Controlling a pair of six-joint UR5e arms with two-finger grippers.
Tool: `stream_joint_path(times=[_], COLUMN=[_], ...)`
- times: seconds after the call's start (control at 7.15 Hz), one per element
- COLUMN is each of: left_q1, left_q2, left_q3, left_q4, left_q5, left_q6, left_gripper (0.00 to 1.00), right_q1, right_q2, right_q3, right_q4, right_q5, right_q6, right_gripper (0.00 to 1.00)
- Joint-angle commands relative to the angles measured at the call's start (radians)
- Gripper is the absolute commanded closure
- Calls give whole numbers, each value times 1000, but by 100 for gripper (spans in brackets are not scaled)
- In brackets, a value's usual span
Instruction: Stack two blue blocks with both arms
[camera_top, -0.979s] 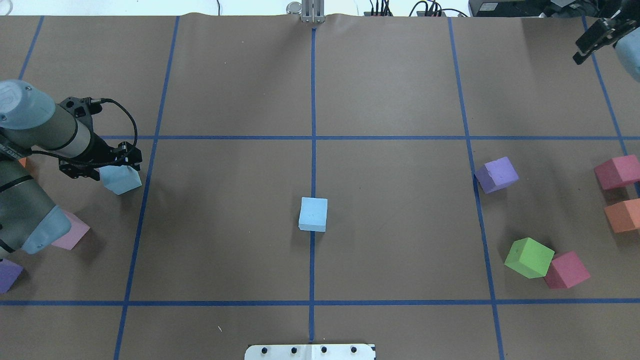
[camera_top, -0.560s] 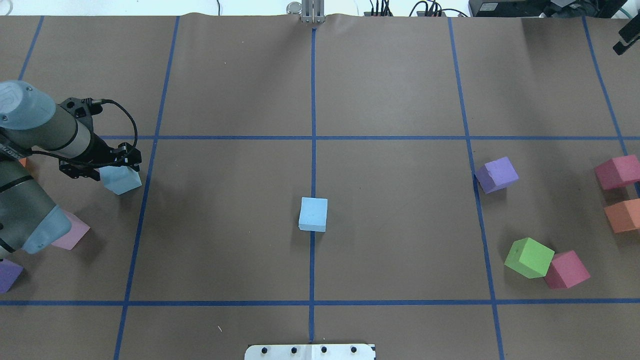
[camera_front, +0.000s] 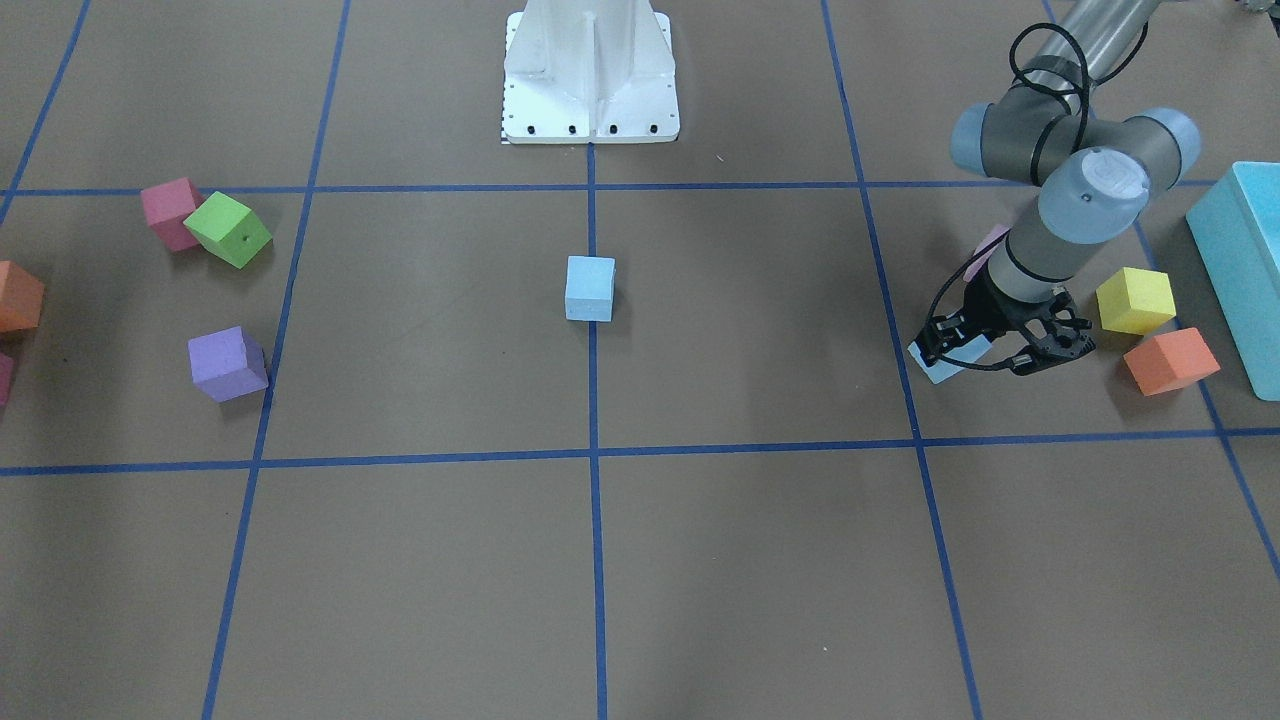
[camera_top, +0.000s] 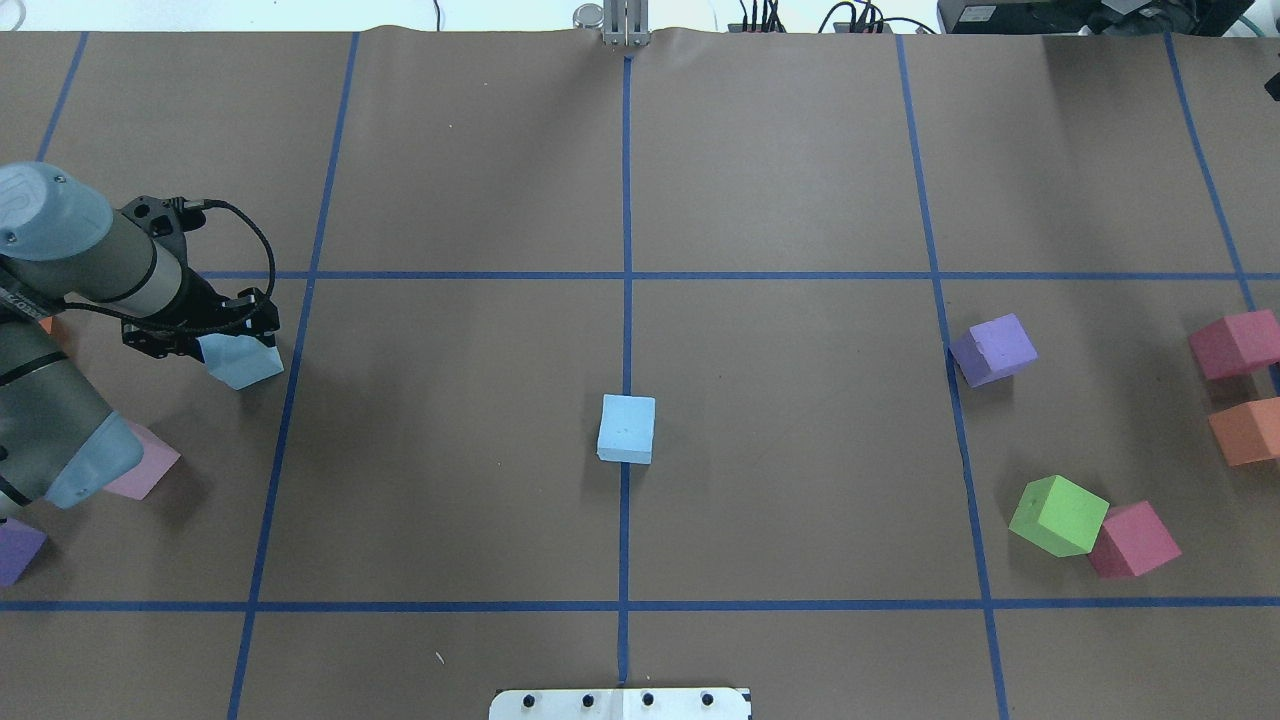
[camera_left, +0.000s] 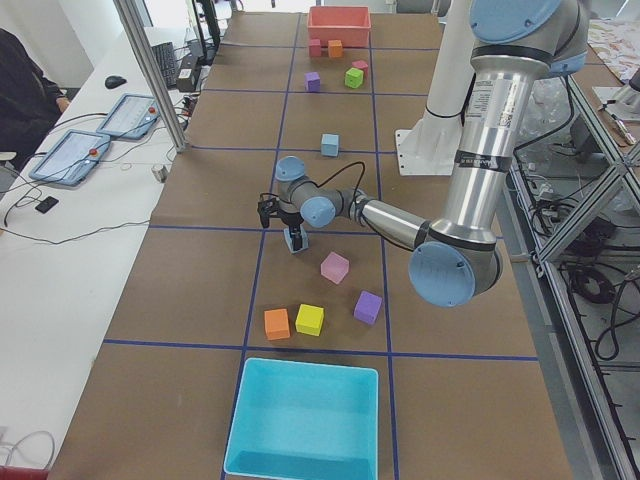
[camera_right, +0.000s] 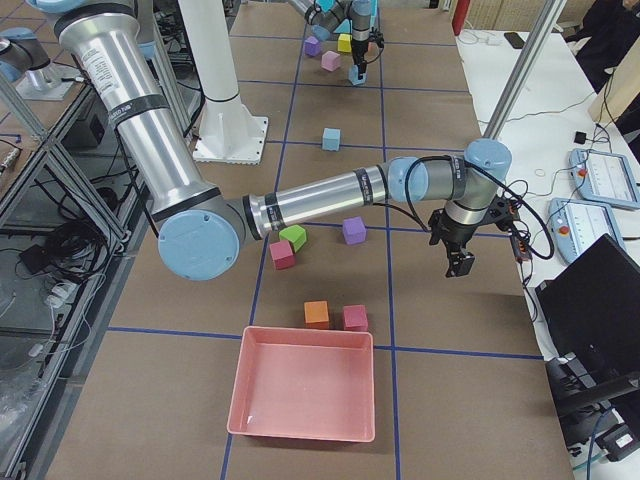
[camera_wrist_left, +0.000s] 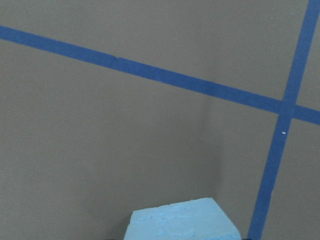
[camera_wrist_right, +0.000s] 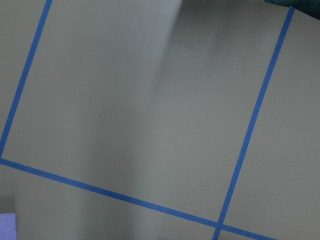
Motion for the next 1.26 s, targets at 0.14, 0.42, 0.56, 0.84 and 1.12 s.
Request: stream_joint_path(times=[0.14, 0.42, 0.56, 0.84, 1.12], left_q1=[0, 2, 2, 2, 35], left_q2=[-2, -17, -24, -99, -307], left_q3=[7, 2, -9, -60, -78], left_q4=[-1, 2, 5, 33, 232], left_q5=[0, -9, -14, -14, 0], left_q6=[1, 8, 8, -3, 4], left_gripper=[36, 36, 36, 36, 36], right_q1=[37, 39, 42, 49, 68], right_q2=[-2, -9, -14, -28, -28], right_q3=[-75, -98, -100, -110, -122], right_q4=[5, 12, 12, 15, 14], right_q5=[-10, -13, -15, -16, -18], right_q6=[-91, -109, -109, -119, -125], right_gripper=[0, 0, 0, 0, 0])
